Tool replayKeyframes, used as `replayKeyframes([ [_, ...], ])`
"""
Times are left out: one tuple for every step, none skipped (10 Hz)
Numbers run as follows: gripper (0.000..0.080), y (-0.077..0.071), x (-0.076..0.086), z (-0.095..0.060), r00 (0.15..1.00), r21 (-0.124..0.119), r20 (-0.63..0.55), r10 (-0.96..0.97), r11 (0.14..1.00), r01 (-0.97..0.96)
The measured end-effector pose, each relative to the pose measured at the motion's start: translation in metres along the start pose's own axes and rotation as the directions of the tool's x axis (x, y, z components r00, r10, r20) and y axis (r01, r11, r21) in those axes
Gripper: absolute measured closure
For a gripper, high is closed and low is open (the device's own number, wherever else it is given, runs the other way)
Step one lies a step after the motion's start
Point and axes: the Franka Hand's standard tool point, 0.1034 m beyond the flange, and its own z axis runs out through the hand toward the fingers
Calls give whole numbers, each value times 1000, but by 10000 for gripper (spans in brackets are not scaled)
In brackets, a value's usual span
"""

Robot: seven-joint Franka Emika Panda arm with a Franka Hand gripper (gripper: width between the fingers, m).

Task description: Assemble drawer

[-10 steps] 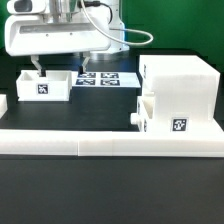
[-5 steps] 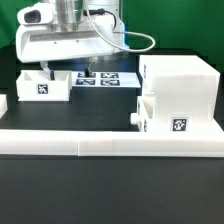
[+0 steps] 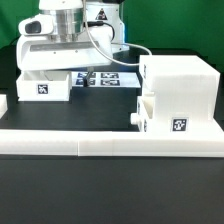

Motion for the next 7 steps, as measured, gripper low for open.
replayKeyframes([
  [270, -2, 3, 1, 1000, -6, -12, -6, 1000, 6],
  [270, -3, 4, 1, 1000, -7, -16, -8, 1000, 8],
  [421, -2, 4, 1, 1000, -7, -16, -9, 1000, 9],
  [561, -2, 3, 1, 1000, -7, -15, -9, 1000, 9],
  [694, -3, 3, 1, 1000, -7, -15, -9, 1000, 9],
  [694, -3, 3, 1, 1000, -7, -15, -9, 1000, 9],
  [758, -2, 4, 1, 1000, -7, -15, -10, 1000, 10],
])
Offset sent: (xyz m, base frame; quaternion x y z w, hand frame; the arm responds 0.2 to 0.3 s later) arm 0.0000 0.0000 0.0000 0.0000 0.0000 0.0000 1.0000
